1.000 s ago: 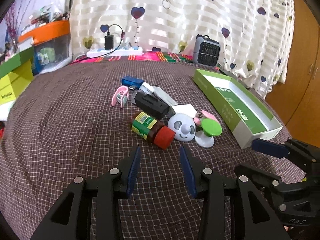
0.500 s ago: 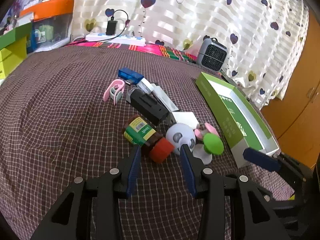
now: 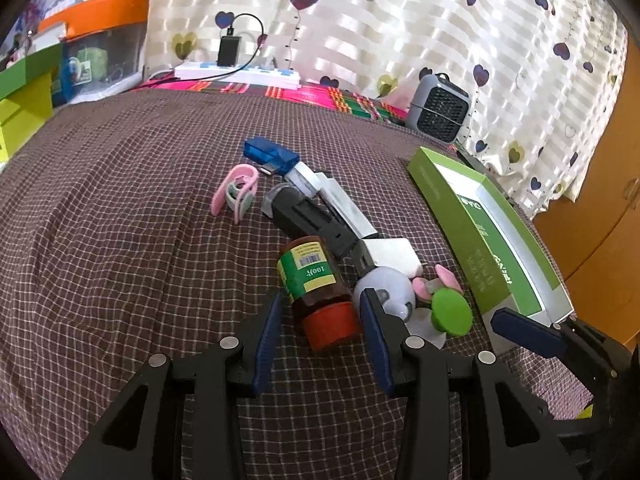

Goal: Organize rigid objects
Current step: 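Grasp the green-topped white toy with the right tool while the left tool grasps the red-capped brown jar, then carry the green-topped toy toward the box with the right tool while the left tool carries the jar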

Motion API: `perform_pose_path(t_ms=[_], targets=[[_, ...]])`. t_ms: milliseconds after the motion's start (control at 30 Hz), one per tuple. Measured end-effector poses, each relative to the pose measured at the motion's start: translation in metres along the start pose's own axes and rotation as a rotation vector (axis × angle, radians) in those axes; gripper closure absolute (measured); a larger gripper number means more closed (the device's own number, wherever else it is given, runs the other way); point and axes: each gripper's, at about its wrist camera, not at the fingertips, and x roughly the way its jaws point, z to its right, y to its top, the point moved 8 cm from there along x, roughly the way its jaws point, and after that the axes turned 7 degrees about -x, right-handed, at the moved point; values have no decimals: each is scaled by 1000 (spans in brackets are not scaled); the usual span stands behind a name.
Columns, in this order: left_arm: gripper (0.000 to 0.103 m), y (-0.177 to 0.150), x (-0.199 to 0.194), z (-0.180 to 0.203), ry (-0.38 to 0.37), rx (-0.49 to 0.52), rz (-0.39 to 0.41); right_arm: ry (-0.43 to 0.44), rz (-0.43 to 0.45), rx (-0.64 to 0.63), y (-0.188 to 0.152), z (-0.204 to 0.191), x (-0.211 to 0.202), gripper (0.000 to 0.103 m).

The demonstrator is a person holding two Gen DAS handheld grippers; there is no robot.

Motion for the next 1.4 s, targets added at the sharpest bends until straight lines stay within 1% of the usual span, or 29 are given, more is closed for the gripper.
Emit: perform_pose_path(t_ms=[33, 133, 333, 467, 567, 600, 700, 1000, 1033, 1100, 1133, 1233, 1400], targets=[[72, 1, 0, -1, 5, 3, 0, -1, -1, 1, 1, 0, 1, 50], [73, 2, -2, -6, 22, 18, 7, -1, -4, 0, 2, -1, 3, 51], [73, 1, -12, -14, 27, 38, 22, -5, -11, -2, 4, -1, 6, 51], [73, -2, -14, -17, 21, 43, 16, -10, -21, -2, 6, -1, 10, 51], [73, 1, -11, -19, 30, 39, 9, -13, -27, -4, 8, 0, 13, 51], [73, 2, -10, -19, 31, 40, 8, -14, -29, -5, 8, 0, 14, 52], [72, 5, -6, -17, 32, 52, 4, -18, -41, 0, 8, 2, 19, 60], [72, 9, 4, -15, 28, 63, -23, -31, -57, 7, 12, 8, 29, 61], [72, 9, 6, -15, 25, 62, -28, -33, -57, 6, 12, 8, 29, 62], [72, 9, 8, -15, 19, 58, -39, -35, -52, 3, 13, 8, 29, 68], [72, 9, 8, -15, 15, 58, -40, -37, -49, 2, 14, 8, 29, 68], [72, 9, 8, -15, 7, 55, -39, -37, -45, -5, 13, 8, 29, 68], [72, 9, -2, -17, 10, 60, -7, -28, -31, -3, 13, 8, 24, 68]])
